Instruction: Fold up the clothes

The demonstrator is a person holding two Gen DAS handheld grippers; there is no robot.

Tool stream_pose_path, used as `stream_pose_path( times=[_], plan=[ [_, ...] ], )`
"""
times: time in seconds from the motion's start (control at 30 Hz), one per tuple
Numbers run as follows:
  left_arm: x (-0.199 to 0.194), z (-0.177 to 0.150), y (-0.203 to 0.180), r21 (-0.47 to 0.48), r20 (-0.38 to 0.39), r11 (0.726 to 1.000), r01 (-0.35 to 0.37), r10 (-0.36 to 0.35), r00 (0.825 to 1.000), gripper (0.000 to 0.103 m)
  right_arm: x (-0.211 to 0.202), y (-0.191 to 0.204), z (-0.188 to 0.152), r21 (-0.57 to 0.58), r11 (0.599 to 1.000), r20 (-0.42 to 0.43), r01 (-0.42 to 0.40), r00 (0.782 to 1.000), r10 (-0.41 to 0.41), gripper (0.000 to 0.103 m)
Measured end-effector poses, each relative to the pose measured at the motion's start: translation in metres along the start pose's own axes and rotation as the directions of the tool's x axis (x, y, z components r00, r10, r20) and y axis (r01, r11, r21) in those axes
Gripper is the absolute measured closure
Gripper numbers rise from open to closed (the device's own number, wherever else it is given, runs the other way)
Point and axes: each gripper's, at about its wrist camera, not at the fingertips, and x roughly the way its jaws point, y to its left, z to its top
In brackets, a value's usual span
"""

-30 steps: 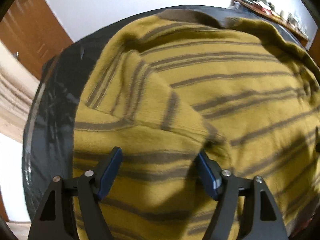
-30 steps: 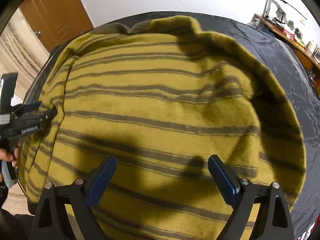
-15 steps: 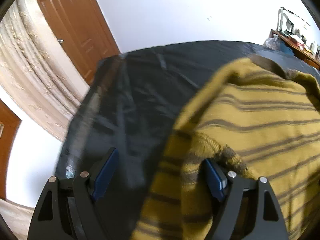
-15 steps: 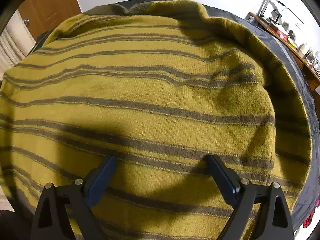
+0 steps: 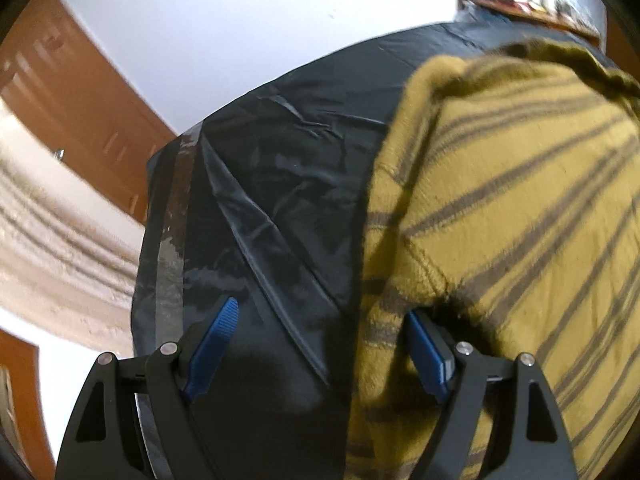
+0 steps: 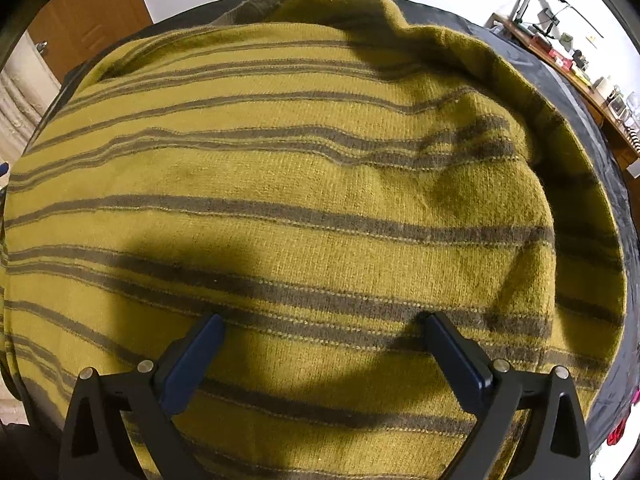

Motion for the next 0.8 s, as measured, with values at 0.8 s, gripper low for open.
stream_pose_path(
  times=[0.8],
  plan=[
    [-0.096, -0.007, -0.1, -0.131, 0.051, 0.981, 0.143, -0.137, 0.989, 0.015, -0.009, -0.017, -0.026, -0.052, 0.998, 0.103, -0.024, 0.994, 0.029, 0.0]
  ],
)
